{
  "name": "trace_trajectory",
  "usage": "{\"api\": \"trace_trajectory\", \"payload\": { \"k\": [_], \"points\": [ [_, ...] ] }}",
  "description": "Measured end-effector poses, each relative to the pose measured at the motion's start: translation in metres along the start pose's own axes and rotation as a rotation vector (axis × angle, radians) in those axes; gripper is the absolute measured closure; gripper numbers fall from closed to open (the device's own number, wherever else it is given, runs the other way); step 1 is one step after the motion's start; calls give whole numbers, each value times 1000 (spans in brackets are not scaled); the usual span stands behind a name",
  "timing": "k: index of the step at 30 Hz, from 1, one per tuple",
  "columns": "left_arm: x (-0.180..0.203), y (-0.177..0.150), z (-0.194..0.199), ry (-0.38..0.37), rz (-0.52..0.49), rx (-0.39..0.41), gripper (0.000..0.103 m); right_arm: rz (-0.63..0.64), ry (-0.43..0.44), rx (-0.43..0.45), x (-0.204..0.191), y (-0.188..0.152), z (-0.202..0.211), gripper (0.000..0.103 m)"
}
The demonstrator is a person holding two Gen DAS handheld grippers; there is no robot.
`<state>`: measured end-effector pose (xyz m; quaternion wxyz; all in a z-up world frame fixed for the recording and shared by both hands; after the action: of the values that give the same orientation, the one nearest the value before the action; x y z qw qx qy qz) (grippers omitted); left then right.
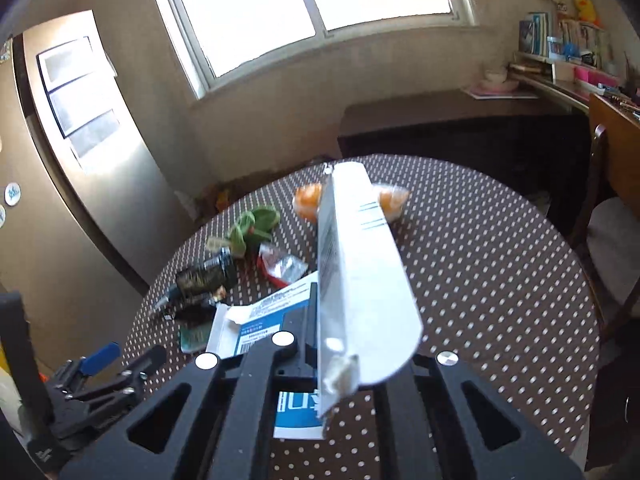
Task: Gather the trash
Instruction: 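Return both grippers to the table and grasp the blue-white medicine box with the right gripper, then grasp the black snack wrapper with the left gripper while the right gripper holds the box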
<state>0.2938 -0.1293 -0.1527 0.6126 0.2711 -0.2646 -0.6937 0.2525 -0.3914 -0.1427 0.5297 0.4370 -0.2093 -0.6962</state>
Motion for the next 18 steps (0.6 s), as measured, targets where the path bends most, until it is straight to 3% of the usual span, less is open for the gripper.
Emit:
{"api": "trace_trajectory", "payload": {
  "k": [8, 15, 17, 18],
  "points": [
    [29, 20, -41, -40, -16, -51, 11, 29, -49, 40, 9, 35, -6, 98],
    [40, 27, -75, -24, -27, -76, 11, 39, -60, 5, 9, 34, -25, 98],
    [36, 27, -86, -18, -2, -105, 17, 41, -58, -7, 7, 31, -32, 98],
    [33, 27, -88, -15, 9, -105, 31, 41, -58, -12, 6, 31, -36, 98]
  ]
}}
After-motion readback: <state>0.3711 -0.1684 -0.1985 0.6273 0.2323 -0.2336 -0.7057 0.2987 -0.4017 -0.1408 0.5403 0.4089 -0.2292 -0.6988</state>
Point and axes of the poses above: each gripper's, at about its wrist camera, not at the fingertips, and z roughly against the way its jaws point, x to its right, y to its top, the point moved 9 cm from there along -z, roughly the way its jaws point, and after that the axes turned 7 degrees about y, right-handed, at the moved point
